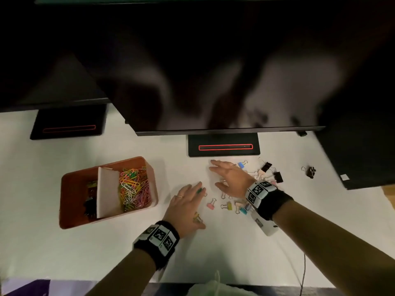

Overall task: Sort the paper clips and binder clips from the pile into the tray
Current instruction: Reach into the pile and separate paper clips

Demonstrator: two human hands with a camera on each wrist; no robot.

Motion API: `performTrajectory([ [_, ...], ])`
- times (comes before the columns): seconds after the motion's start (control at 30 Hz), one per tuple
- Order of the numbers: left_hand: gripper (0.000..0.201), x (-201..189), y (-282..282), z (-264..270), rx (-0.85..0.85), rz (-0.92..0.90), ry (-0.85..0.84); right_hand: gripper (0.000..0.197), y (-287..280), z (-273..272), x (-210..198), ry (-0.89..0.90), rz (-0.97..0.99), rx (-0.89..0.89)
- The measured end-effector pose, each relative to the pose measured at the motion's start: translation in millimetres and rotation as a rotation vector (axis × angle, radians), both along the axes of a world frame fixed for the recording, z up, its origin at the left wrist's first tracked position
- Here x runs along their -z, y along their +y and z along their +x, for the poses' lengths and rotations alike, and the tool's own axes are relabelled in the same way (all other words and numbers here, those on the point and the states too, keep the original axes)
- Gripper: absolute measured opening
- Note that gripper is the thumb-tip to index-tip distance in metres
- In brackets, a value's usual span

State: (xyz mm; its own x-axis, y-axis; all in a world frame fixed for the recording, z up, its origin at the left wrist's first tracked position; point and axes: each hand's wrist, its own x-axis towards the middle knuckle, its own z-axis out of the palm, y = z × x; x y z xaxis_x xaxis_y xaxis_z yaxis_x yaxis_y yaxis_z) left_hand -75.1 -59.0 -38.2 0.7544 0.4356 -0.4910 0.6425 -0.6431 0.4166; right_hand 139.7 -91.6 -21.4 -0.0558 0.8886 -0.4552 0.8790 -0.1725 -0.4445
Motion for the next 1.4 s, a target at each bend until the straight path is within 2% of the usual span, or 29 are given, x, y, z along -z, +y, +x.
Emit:
performTrajectory([
  [0.13, 0.089, 4, 1, -7, -0.02, 0.005, -0.099, 0.066, -20, 10, -9, 0.119, 0.009, 0.058],
  [0.27, 0.082, 8, -1, -9, -0.036, 0.002, -0.182, 0.091, -21, 20, -12, 0.024, -0.086, 0.0],
  [0.33, 0.076, 11, -3, -7, -0.054, 0.015, -0.213, 0.097, -18, 19, -7, -0.025, -0.142, -0.079],
  [0.4, 0.065, 15, -3, -6, -0.089, 0.037, -0.268, 0.088, -17, 16, -3, -0.048, -0.137, -0.107],
  [0.53, 0.037, 23, 0, -7, -0.216, 0.085, -0.421, 0.053, -15, 6, 1, 0.008, -0.023, -0.015],
  [0.73, 0.025, 16, 8, -4, -0.394, -0.037, -0.421, 0.027, -8, -7, 3, 0.094, 0.0, 0.068],
  [0.97, 0.022, 3, 13, 4, -0.475, -0.075, -0.285, 0.019, 5, -13, -3, 0.105, -0.049, 0.073],
  [1.2, 0.007, 0, 18, 4, -0.449, -0.065, -0.217, 0.015, 6, -18, -7, 0.078, -0.031, 0.082],
  [1.4, 0.009, 0, 19, 8, -0.358, -0.05, -0.136, 0.014, 0, -20, -10, 0.073, -0.014, 0.105],
])
